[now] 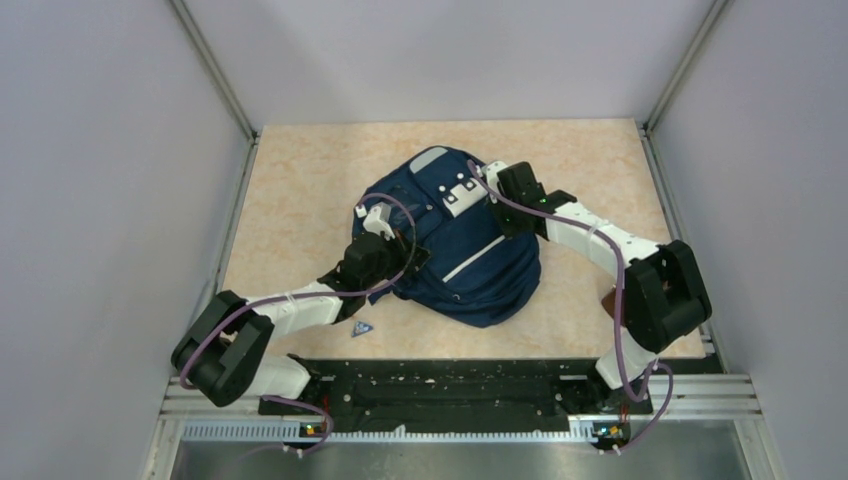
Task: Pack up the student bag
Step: Unzip the student bag at the center of the board.
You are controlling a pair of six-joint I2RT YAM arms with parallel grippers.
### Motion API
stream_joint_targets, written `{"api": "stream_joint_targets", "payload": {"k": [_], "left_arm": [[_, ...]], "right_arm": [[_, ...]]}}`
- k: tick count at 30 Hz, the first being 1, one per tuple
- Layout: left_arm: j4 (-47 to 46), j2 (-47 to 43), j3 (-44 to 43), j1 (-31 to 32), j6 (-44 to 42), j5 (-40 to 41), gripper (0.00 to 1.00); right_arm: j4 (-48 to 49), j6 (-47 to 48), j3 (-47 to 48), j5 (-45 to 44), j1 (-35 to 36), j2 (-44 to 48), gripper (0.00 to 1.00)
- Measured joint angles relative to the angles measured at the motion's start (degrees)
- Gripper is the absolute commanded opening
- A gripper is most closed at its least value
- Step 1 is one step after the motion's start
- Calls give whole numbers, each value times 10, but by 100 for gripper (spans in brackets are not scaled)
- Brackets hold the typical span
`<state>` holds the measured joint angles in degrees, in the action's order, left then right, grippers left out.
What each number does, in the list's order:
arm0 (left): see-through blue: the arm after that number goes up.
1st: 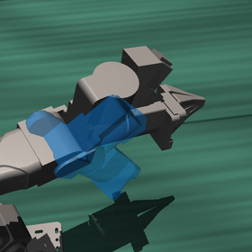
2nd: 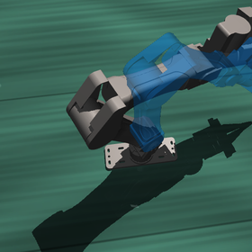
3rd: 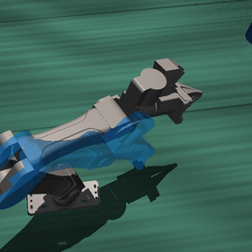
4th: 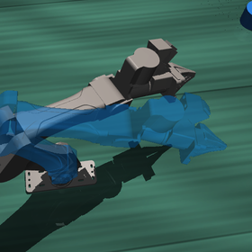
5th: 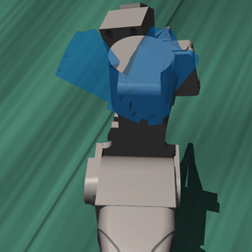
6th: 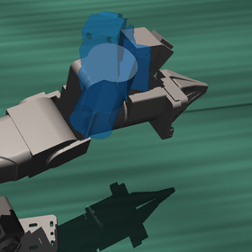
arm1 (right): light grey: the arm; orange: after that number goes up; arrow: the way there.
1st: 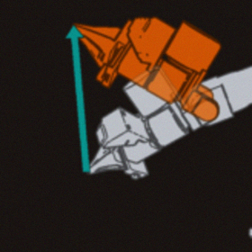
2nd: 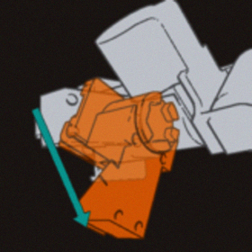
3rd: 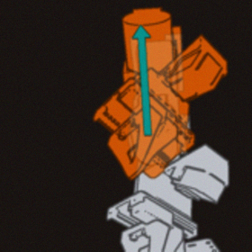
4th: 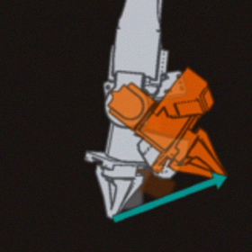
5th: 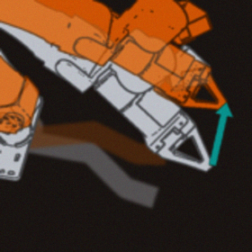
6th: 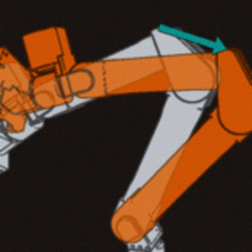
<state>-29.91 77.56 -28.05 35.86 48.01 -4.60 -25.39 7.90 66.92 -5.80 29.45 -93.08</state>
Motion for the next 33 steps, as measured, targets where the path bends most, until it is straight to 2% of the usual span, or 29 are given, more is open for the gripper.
{"api": "stream_joint_targets", "payload": {"k": [9,15,21,33], "left_arm": [[-1,7,0,0,1,1,0],[0,11,-1,0,1,4,0],[3,17,-2,-2,1,14,0],[4,25,-14,-2,5,15,0]], "right_arm": [[12,-36,-10,2,17,20,0],[21,-65,-28,-15,78,50,0],[23,-82,-29,-17,104,70,0],[61,-134,-44,45,203,50,0]]}}
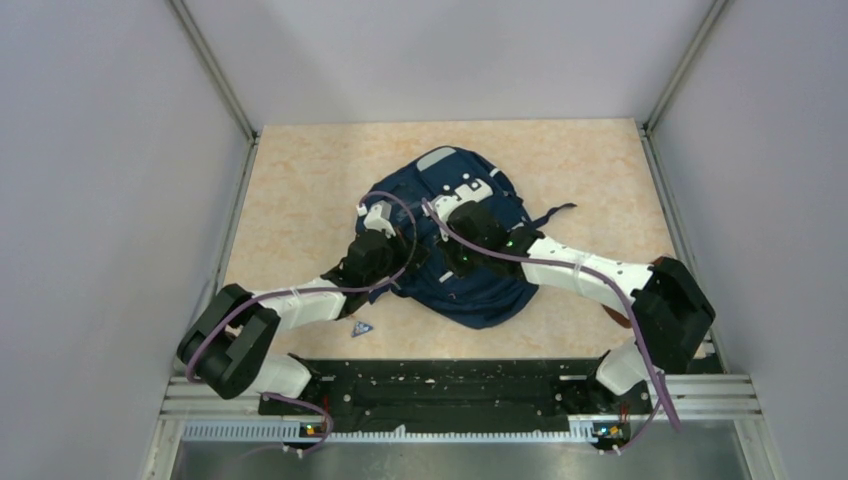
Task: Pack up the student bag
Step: Unzip the student bag at the center of the board.
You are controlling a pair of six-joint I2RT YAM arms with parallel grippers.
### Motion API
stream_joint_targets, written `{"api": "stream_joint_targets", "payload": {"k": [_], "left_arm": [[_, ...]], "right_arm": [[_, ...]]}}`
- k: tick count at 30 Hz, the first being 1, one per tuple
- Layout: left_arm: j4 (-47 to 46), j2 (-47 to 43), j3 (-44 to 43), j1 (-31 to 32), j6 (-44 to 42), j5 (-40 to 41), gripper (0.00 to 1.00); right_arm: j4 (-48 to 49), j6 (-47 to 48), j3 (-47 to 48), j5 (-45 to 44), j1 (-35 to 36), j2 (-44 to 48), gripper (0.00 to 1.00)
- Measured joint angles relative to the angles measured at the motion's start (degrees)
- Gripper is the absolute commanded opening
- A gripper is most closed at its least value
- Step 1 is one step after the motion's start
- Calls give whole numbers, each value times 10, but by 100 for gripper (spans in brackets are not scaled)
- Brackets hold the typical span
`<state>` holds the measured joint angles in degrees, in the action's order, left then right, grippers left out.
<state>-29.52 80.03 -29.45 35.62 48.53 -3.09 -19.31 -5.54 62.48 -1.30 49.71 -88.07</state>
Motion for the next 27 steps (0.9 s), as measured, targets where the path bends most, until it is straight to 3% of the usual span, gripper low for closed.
{"api": "stream_joint_targets", "payload": {"k": [11,13,17,19,23,27], "left_arm": [[-5,4,-8,3,8,-13,0],[-3,4,-8,2,6,-10,13],[16,-13,-9,3,-18,-5,46],[40,-40,-9,6,-35,8,55],[107,-114,-9,10,-68,59,66],[174,-191,1,6,-96,112,72]], "right_arm": [[95,-52,-12,59,69,-3,0],[102,-61,-17,61,68,-3,2],[106,-67,-21,50,70,4,39],[108,-70,-32,36,71,19,53],[120,-65,-62,9,71,68,65],[136,-57,-83,0,71,105,66]]}}
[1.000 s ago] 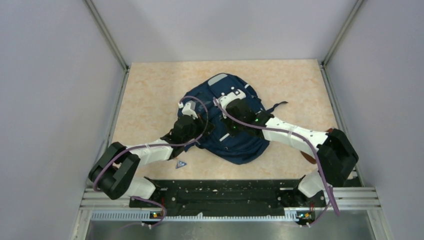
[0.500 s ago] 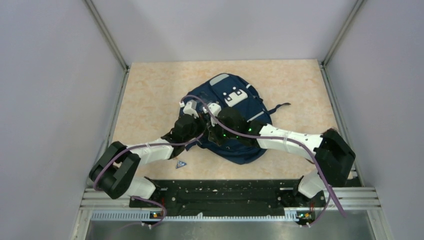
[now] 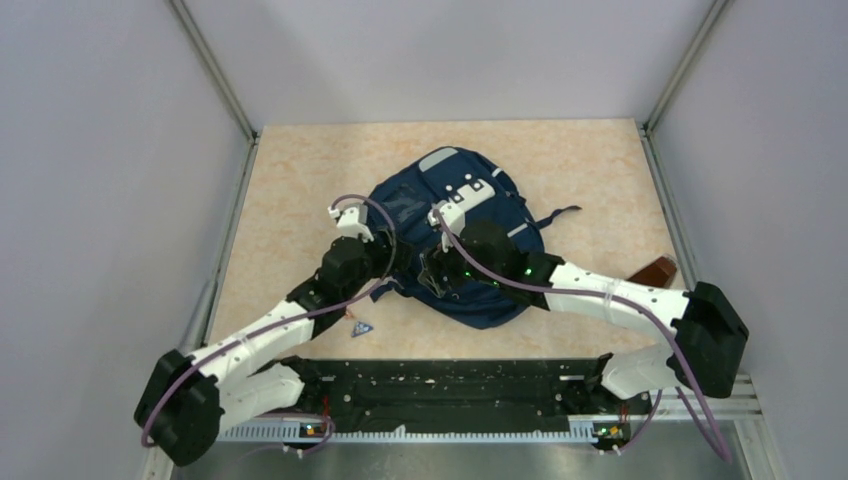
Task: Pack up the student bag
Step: Unzip the student bag at the center of the board, then adjust the student bag at the center of the board.
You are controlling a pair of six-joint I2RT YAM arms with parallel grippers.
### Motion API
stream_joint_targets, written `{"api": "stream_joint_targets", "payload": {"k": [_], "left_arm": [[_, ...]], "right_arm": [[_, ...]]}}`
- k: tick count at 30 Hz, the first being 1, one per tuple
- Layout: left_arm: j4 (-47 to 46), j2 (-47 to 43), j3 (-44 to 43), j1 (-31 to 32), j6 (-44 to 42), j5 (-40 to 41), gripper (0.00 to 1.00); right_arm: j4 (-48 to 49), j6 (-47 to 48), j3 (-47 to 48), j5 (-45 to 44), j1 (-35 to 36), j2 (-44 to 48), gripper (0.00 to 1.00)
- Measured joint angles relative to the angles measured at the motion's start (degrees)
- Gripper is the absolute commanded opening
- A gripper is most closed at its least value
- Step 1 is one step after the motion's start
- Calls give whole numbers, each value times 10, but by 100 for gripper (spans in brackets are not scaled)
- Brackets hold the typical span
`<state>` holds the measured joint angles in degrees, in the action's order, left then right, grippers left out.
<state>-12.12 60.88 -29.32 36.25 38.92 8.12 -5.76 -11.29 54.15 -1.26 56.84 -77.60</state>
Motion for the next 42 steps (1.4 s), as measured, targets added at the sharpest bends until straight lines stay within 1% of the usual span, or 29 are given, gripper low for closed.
{"api": "stream_joint_targets", "payload": {"k": [4,6,8,11,14,18,20,24,25,29,31,34,38,42], "left_arm": [[64,-71,36,-28,-13,20,74],[87,-101,60,-60,-14,10,74],[112,-122,75,-92,-15,-3,74],[146,-147,83,-129,-20,-23,74],[167,-158,83,-134,-36,-33,74],[198,-149,81,-138,-55,-41,74],[201,-141,81,-140,-59,-50,74],[183,-125,78,-141,-64,-70,75],[177,-115,73,-141,-67,-76,75],[148,-44,19,-152,-86,-102,76],[137,10,-33,-167,-99,-118,76],[114,112,-136,-198,-123,-148,75],[86,234,-257,-237,-154,-191,75],[62,332,-337,-262,-188,-233,74]], "right_arm": [[22,20,-11,33,0,4,67],[41,28,-24,45,2,2,68],[43,29,-28,37,2,-3,67],[21,19,-19,-24,3,-17,66],[-26,-16,-5,-107,3,-16,69],[-102,-99,-2,-209,-1,9,71],[-128,-143,-14,-229,-14,36,71],[-162,-221,-85,-242,-71,111,74],[-168,-234,-101,-244,-83,125,76],[-184,-275,-159,-233,-125,170,76],[-181,-287,-179,-213,-157,184,77],[-179,-302,-198,-199,-197,200,77],[-183,-322,-216,-193,-210,236,81],[-176,-341,-251,-187,-211,298,81]]}}
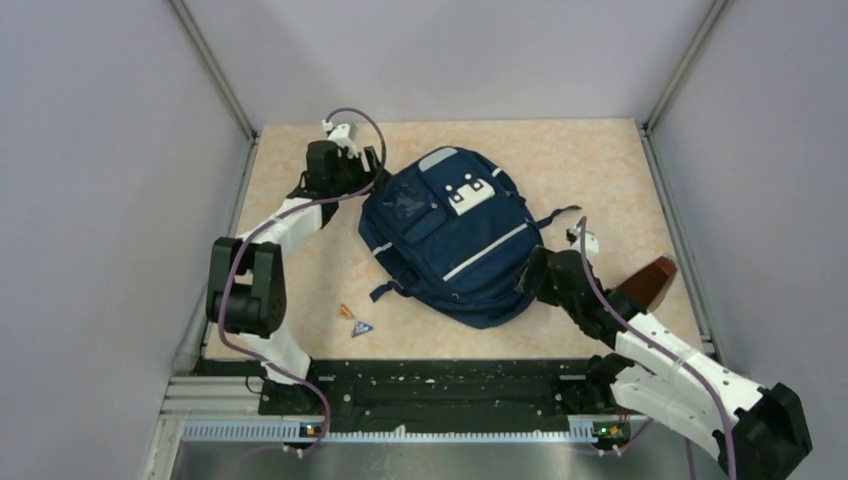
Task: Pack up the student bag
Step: Adjust the student bag at the center of the board.
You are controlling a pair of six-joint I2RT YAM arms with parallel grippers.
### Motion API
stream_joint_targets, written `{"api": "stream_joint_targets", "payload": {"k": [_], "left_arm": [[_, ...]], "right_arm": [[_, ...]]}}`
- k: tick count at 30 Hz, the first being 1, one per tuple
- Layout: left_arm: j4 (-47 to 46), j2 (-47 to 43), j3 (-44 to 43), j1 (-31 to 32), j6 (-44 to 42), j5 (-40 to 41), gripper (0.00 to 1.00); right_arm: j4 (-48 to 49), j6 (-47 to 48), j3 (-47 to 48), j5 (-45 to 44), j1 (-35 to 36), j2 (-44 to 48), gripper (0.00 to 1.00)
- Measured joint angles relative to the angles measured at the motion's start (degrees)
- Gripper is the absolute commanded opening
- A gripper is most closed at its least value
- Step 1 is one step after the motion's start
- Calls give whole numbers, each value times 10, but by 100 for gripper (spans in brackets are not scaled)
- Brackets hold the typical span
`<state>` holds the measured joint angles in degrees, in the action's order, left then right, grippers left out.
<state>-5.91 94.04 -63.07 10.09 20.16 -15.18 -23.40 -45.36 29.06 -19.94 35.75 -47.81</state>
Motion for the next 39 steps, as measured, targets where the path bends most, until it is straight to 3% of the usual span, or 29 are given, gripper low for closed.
{"api": "stream_joint_targets", "payload": {"k": [5,7,13,16,25,29,39], "left_arm": [[-18,109,-70,-9,-41,-61,74],[-20,143,-86,-9,-48,-86,73],[-43,167,-85,-14,-51,-127,50],[-86,151,-43,-19,-51,-121,46],[-139,-59,203,-47,-10,3,43],[-106,-163,281,-47,4,50,49],[97,-357,294,-16,1,129,56]], "right_arm": [[66,-11,-65,38,-7,14,76],[92,-7,-76,49,-9,-5,66],[177,65,-55,98,-34,-132,47],[196,123,-2,115,-48,-221,44],[260,301,163,129,-76,-425,45],[258,337,248,126,-83,-496,64],[201,322,327,50,-69,-478,69]]}}
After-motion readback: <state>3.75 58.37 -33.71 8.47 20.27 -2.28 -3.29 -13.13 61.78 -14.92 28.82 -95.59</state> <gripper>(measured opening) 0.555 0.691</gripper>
